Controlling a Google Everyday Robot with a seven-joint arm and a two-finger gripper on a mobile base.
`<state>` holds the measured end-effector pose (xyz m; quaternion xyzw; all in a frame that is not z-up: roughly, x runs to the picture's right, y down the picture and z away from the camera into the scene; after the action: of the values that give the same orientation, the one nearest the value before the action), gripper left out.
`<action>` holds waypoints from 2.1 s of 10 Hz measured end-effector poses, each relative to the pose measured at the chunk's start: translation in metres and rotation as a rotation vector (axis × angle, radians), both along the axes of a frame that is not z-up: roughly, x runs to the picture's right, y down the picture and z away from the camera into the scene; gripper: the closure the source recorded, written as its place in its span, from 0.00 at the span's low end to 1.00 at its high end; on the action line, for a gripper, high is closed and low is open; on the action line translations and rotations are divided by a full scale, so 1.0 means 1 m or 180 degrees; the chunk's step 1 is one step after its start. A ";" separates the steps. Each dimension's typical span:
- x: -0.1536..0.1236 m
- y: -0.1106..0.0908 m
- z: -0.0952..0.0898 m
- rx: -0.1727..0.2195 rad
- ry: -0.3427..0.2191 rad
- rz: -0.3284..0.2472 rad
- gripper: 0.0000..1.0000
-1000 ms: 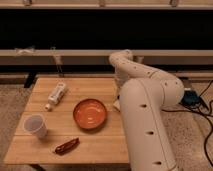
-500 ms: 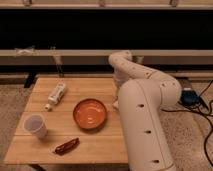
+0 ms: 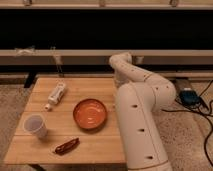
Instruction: Place the eraser on the white sponge
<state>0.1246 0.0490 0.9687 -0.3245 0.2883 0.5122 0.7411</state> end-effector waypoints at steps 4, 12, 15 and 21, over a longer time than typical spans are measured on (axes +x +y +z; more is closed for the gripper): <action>0.009 0.002 0.001 -0.0046 0.0040 0.0048 0.60; 0.005 -0.015 -0.051 0.0255 -0.0078 -0.0018 1.00; -0.003 -0.012 -0.074 0.0310 -0.0139 -0.0121 1.00; -0.008 -0.011 -0.088 0.0374 -0.0098 -0.0246 1.00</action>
<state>0.1166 0.0381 0.8805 -0.2769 0.2586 0.4942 0.7824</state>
